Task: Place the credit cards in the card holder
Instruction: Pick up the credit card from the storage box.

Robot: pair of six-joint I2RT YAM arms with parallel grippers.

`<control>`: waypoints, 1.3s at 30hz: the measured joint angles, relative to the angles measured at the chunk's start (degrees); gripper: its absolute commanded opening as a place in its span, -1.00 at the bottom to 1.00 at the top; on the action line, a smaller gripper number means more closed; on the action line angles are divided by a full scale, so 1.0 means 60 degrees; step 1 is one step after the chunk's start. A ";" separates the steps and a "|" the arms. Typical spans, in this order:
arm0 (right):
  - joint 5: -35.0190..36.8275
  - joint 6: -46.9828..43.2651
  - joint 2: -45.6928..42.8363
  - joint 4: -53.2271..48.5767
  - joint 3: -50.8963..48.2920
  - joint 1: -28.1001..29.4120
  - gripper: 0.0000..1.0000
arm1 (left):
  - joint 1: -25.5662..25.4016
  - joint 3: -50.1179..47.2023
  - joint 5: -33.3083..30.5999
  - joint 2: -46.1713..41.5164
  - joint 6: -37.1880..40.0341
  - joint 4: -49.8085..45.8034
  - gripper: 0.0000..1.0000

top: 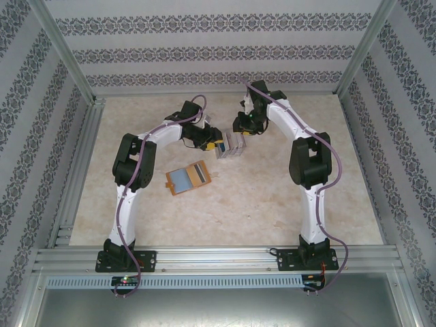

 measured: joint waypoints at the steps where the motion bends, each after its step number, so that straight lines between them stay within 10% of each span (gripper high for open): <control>1: 0.0051 0.0004 0.0000 -0.0007 0.0000 -0.0004 -0.51 | 0.0000 0.0000 -0.0004 0.0000 0.0000 0.0000 -0.15; 12: 0.0178 -0.0047 -0.0025 -0.0095 -0.0044 -0.0186 -0.87 | 0.0000 0.0011 -0.0004 0.0004 0.0000 -0.0007 -0.14; 39: 0.0284 -0.0044 -0.2896 0.1071 -0.2386 -0.0222 -0.87 | -0.0011 0.0106 -0.0346 0.0022 0.0047 -0.0076 -0.14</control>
